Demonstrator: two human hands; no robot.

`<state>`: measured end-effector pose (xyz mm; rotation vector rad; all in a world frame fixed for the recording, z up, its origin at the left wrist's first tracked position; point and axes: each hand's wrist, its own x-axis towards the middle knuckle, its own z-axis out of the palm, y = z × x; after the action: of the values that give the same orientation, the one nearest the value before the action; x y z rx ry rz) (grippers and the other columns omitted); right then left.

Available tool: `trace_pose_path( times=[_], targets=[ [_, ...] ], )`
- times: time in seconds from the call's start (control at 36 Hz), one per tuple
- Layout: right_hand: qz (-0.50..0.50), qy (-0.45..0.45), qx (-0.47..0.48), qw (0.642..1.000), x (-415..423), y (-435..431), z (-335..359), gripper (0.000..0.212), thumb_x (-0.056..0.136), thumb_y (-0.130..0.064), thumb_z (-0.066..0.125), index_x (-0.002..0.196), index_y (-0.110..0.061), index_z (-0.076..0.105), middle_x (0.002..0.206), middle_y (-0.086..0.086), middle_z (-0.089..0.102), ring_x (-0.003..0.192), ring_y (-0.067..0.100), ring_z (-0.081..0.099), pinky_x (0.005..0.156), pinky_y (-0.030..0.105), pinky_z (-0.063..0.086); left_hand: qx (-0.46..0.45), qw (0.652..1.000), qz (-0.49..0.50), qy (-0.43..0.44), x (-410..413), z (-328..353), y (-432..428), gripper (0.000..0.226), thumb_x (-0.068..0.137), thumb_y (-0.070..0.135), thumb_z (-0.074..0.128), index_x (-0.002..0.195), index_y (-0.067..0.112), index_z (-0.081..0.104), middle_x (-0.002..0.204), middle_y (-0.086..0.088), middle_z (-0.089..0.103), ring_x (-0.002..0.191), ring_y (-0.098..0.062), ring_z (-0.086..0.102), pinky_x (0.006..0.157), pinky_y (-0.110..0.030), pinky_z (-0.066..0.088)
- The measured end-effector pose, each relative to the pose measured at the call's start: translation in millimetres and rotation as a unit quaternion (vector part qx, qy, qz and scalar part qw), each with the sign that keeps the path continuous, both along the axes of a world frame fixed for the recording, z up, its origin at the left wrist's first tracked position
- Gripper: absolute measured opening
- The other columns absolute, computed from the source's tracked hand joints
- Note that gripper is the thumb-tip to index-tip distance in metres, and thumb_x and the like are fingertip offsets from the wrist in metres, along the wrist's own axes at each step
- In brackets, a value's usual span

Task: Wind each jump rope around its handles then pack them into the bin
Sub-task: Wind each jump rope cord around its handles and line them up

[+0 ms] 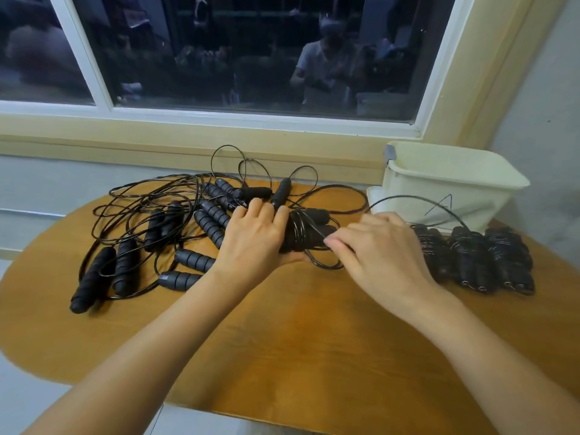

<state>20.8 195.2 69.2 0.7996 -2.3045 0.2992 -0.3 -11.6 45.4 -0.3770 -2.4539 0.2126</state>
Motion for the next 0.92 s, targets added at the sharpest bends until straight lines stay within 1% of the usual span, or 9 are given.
trace_pose_path(
  times=[0.14, 0.25, 0.36, 0.47, 0.58, 0.72, 0.78, 0.83, 0.92],
  targets=[
    [-0.003, 0.013, -0.005, 1.000, 3.8, 1.9, -22.3, 0.041, 0.095, -0.036, 0.041, 0.078, -0.021, 0.075, 0.065, -0.011, 0.065, 0.062, 0.014, 0.054, 0.067, 0.027, 0.038, 0.084, 0.996, 0.012, -0.035, -3.4, 0.5, -2.4, 0.098, 0.070, 0.088, 0.027, 0.103, 0.005, 0.067, 0.081, -0.010, 0.064, 0.078, -0.032, 0.058, 0.060, -0.038, 0.047],
    [-0.004, -0.013, -0.052, 0.999, 1.9, 0.8, -38.2, 0.027, 0.093, -0.035, 0.054, 0.080, -0.024, 0.075, 0.063, -0.012, 0.063, 0.062, 0.012, 0.047, 0.061, 0.024, 0.030, 0.180, 0.981, -0.005, -0.077, 0.9, 3.7, 3.4, 0.098, 0.068, 0.089, 0.036, 0.117, 0.009, 0.064, 0.093, -0.007, 0.066, 0.091, -0.029, 0.054, 0.067, -0.036, 0.040],
    [0.006, -0.108, -0.145, 0.983, 0.9, -1.2, -48.9, 0.010, 0.089, -0.027, 0.072, 0.080, -0.026, 0.077, 0.069, -0.013, 0.066, 0.068, 0.012, 0.050, 0.055, 0.026, 0.038, 0.270, 0.956, -0.030, -0.109, 5.3, 5.2, 9.6, 0.091, 0.063, 0.084, 0.046, 0.122, 0.016, 0.061, 0.099, 0.002, 0.063, 0.099, -0.020, 0.049, 0.068, -0.028, 0.033],
    [-0.021, -0.264, -0.246, 0.932, -5.1, -4.1, -49.4, 0.010, 0.086, -0.035, 0.073, 0.078, -0.032, 0.078, 0.074, -0.006, 0.065, 0.073, 0.012, 0.056, 0.064, 0.029, 0.045, 0.394, 0.903, -0.079, -0.155, 11.2, 8.3, 17.7, 0.072, 0.068, 0.073, 0.057, 0.112, 0.017, 0.067, 0.084, 0.016, 0.058, 0.085, -0.006, 0.056, 0.065, -0.019, 0.043],
    [0.013, -0.351, -0.333, 0.875, -10.4, -8.7, -45.1, 0.014, 0.084, -0.026, 0.076, 0.072, -0.034, 0.077, 0.076, -0.011, 0.074, 0.080, 0.010, 0.068, 0.077, 0.038, 0.054, 0.444, 0.858, -0.090, -0.241, 12.2, 5.9, 19.8, 0.024, 0.084, 0.049, 0.065, 0.088, 0.026, 0.063, 0.061, 0.015, 0.057, 0.053, 0.004, 0.052, 0.053, -0.012, 0.039],
    [-0.012, -0.366, -0.359, 0.859, -17.9, -7.9, -40.8, 0.015, 0.077, -0.028, 0.081, 0.067, -0.036, 0.074, 0.069, -0.019, 0.072, 0.073, -0.003, 0.065, 0.064, 0.011, 0.046, 0.465, 0.830, -0.112, -0.288, 11.8, 5.0, 18.1, 0.042, 0.088, 0.049, 0.060, 0.085, 0.008, 0.070, 0.044, 0.017, 0.050, 0.044, 0.002, 0.046, 0.047, -0.010, 0.032],
    [-0.043, -0.372, -0.358, 0.855, -21.3, -5.9, -42.0, 0.008, 0.072, -0.036, 0.083, 0.072, -0.032, 0.076, 0.071, -0.015, 0.073, 0.074, 0.000, 0.066, 0.066, 0.015, 0.049, 0.460, 0.828, -0.108, -0.303, 10.7, 4.9, 17.0, 0.044, 0.090, 0.047, 0.059, 0.084, 0.005, 0.069, 0.040, 0.019, 0.046, 0.042, 0.000, 0.043, 0.045, -0.010, 0.030],
    [-0.081, -0.361, -0.339, 0.865, -26.0, -3.3, -43.6, 0.039, 0.063, -0.048, 0.084, 0.092, -0.024, 0.075, 0.087, -0.012, 0.073, 0.086, 0.006, 0.066, 0.071, 0.025, 0.051, 0.458, 0.824, -0.110, -0.314, 8.5, 4.4, 16.2, 0.051, 0.087, 0.053, 0.058, 0.084, 0.004, 0.070, 0.042, 0.015, 0.043, 0.041, -0.002, 0.039, 0.044, -0.011, 0.028],
    [-0.134, -0.274, -0.283, 0.909, -29.7, -0.2, -40.7, 0.085, 0.050, -0.054, 0.088, 0.119, -0.019, 0.053, 0.119, -0.008, 0.052, 0.112, 0.013, 0.047, 0.079, 0.025, 0.041, 0.443, 0.824, -0.120, -0.333, 7.1, 7.3, 16.2, 0.070, 0.073, 0.070, 0.050, 0.090, 0.006, 0.073, 0.056, 0.005, 0.047, 0.047, -0.004, 0.037, 0.047, -0.014, 0.027]
  ],
)
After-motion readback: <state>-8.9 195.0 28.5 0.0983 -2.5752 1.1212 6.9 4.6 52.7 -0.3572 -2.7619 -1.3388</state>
